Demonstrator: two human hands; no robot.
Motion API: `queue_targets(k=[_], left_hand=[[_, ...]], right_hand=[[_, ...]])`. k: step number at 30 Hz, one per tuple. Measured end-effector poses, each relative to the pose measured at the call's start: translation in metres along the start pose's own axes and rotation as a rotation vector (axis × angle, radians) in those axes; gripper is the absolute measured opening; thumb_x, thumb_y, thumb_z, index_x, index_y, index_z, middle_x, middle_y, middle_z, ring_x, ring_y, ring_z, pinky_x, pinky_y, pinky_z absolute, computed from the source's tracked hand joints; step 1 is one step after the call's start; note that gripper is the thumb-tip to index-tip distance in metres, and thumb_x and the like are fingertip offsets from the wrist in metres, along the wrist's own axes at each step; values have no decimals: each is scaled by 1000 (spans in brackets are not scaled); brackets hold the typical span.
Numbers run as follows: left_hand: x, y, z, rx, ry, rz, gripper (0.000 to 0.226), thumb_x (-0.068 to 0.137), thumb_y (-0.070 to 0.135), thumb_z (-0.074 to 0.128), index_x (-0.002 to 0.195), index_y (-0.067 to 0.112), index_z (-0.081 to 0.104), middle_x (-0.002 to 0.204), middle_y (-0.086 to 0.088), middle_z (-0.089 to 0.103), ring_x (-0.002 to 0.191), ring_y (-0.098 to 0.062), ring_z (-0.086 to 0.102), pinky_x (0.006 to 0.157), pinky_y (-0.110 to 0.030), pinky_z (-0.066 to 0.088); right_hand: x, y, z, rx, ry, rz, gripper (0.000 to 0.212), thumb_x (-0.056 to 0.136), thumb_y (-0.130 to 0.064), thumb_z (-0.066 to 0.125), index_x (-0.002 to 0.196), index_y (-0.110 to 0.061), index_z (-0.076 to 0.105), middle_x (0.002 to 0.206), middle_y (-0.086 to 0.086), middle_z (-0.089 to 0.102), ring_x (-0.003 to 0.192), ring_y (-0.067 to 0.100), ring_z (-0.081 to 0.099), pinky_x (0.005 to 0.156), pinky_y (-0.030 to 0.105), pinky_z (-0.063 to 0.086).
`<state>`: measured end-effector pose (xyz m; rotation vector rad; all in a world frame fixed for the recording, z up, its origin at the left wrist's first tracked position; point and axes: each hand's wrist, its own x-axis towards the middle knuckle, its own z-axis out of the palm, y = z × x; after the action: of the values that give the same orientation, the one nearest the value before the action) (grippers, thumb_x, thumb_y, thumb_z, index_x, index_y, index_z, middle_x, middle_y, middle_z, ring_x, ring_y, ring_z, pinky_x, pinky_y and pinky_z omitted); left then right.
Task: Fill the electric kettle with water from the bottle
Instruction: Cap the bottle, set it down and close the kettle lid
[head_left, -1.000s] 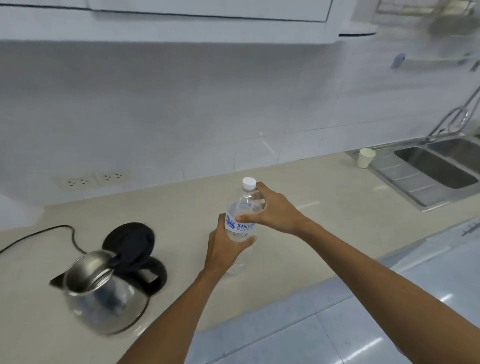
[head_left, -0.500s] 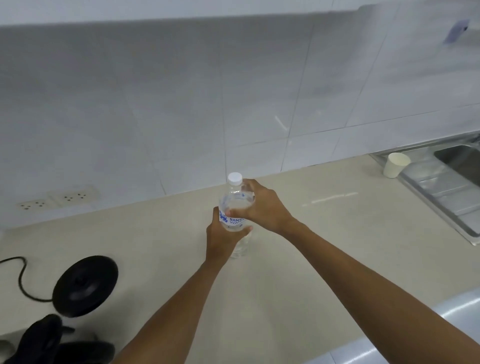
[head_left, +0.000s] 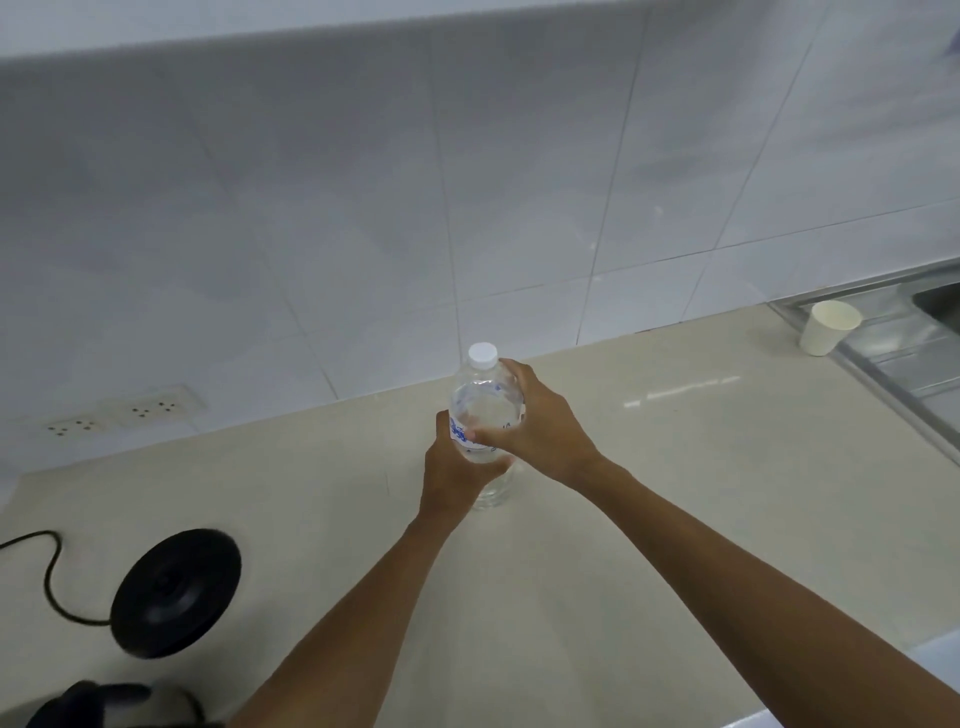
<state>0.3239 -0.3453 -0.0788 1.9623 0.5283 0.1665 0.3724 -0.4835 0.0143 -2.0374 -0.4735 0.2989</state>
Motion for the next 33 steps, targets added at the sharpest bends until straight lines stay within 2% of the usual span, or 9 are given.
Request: queue_targets(k=[3, 6, 8, 11, 15, 20, 26, 33], left_hand=[[-1, -4, -8, 111, -58, 1, 72, 68, 36, 97, 123, 30, 52, 108, 13, 72, 99, -12, 71, 75, -18, 52], [-7, -4, -23, 256, -125, 34, 77, 68, 54, 89, 130, 30, 51, 119, 12, 70, 111, -17, 69, 94, -39, 57], [-14, 2, -34, 440, -143, 82, 74, 80, 60, 79, 138, 25, 50, 131, 6, 66, 123, -22, 63, 108, -48, 48], [-26, 13, -50, 691, -128, 173, 76, 94, 68, 59, 153, 23, 42, 156, 4, 51, 149, -19, 42, 125, -56, 24], [-43, 22, -75, 923, -156, 245, 90, 94, 82, 37, 164, 26, 28, 173, 1, 30, 161, -19, 20, 127, -57, 12], [-76, 42, -108, 1068, -189, 259, 101, 90, 91, 22, 170, 28, 16, 179, -2, 9, 165, -24, 3, 129, -59, 3], [-130, 70, -160, 1068, -133, 333, 102, 89, 92, 15, 170, 30, 16, 180, -3, 7, 166, -24, -1, 129, -61, -2], [-187, 72, -242, 1061, -64, 354, 105, 87, 95, 15, 170, 31, 15, 179, -4, 7, 166, -26, -1, 129, -63, -2]], right_hand=[[-2, 1, 2, -94, -5, -9, 89, 66, -52, 89, 140, -31, 44, 125, -16, 61, 112, 9, 61, 92, 28, 54], [-5, 2, 2, -253, -14, 12, 87, 64, -63, 82, 134, -30, 43, 123, -10, 60, 109, 17, 61, 90, 40, 54], [-10, 3, 0, -373, -31, 33, 86, 68, -65, 78, 136, -27, 41, 125, -3, 60, 111, 23, 61, 90, 44, 53], [-22, 4, -4, -544, -50, 59, 93, 72, -73, 70, 145, -26, 37, 134, 3, 59, 119, 30, 58, 96, 49, 49], [-44, -1, -9, -738, -87, 69, 97, 77, -77, 60, 154, -29, 26, 150, 5, 50, 136, 35, 47, 109, 57, 37], [-83, -22, -7, -899, -136, 97, 106, 81, -81, 51, 162, -27, 8, 166, 4, 27, 150, 38, 26, 118, 62, 19], [-138, -72, 8, -979, -124, 75, 112, 76, -91, 38, 162, -29, 3, 168, 4, 21, 153, 37, 18, 121, 59, 14], [-182, -144, 50, -981, -124, -13, 118, 72, -95, 38, 162, -29, 1, 170, 4, 16, 156, 36, 13, 123, 58, 11]])
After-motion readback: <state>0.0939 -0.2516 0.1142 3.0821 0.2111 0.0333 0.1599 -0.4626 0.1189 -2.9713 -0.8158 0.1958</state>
